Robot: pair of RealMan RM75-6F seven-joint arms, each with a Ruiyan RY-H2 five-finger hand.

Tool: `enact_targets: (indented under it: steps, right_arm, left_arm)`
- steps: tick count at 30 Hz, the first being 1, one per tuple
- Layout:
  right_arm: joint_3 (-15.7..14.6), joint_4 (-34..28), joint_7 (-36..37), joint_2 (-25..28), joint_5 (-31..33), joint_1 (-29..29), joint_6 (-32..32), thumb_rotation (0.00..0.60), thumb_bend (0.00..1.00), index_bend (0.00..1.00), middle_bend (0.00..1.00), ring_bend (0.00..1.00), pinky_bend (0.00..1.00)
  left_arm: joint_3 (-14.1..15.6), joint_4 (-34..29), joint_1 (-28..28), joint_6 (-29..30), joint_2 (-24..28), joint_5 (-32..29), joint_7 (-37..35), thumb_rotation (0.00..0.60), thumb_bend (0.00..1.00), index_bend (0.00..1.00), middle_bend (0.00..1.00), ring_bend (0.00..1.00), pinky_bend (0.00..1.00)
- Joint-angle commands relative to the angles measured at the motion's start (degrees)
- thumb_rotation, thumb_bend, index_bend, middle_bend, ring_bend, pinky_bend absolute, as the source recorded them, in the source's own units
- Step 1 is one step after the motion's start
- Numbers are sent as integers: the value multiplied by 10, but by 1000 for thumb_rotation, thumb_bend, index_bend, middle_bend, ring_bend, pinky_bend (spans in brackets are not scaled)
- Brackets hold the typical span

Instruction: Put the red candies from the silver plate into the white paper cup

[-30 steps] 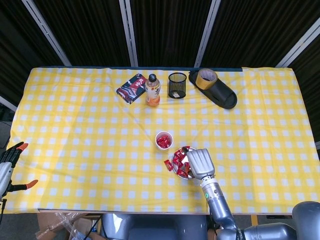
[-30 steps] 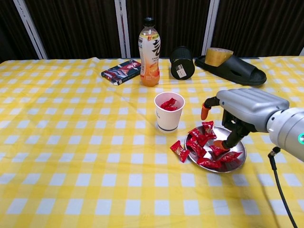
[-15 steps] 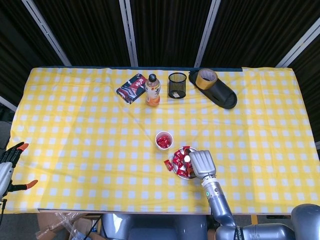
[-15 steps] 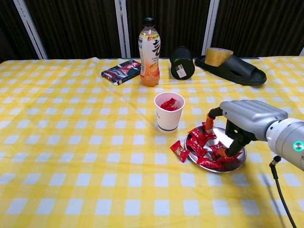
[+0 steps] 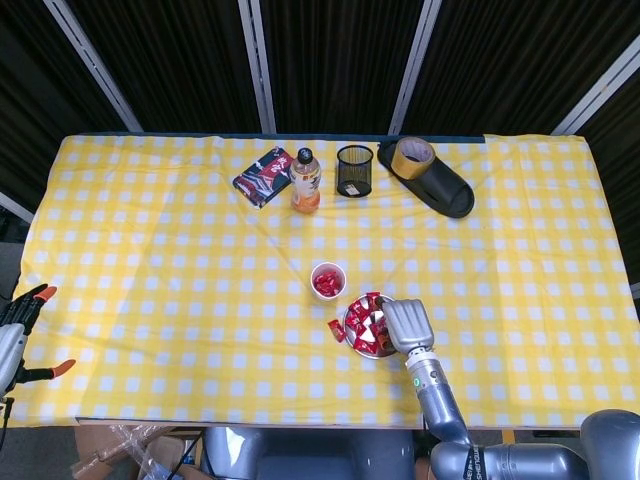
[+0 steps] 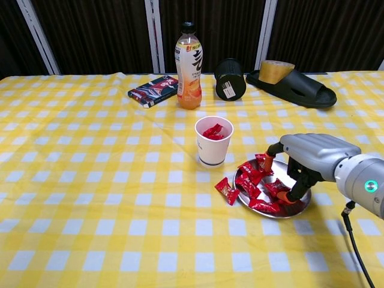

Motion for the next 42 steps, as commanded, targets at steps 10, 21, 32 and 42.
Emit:
enact_targets:
  steps: [10,21,32,42]
  right_arm:
    - [-1,15,6,-7,2,-4,-15,600,418,482,973,1000,953]
    - [0,16,12,-7,-7,-8,-21,600,560,507,973,1000,953]
    - [8,-18,13,15,-33,-11,-7,600,560,507,973,1000,954]
    - [59,-110,-1,64,-50,8,13,600,560,507,973,1000,954]
  left_arm:
    - [-1,0,1,2,0,-2,0,600,20,0,0,0,0]
    - [-1,1,1,1,0,-1,-3,600,20,0,0,0,0]
    - [-1,1,1,2,0,0,-1,600,20,0,0,0,0]
    - [-1,2,0,-1,1,-1,-9,600,20,0,0,0,0]
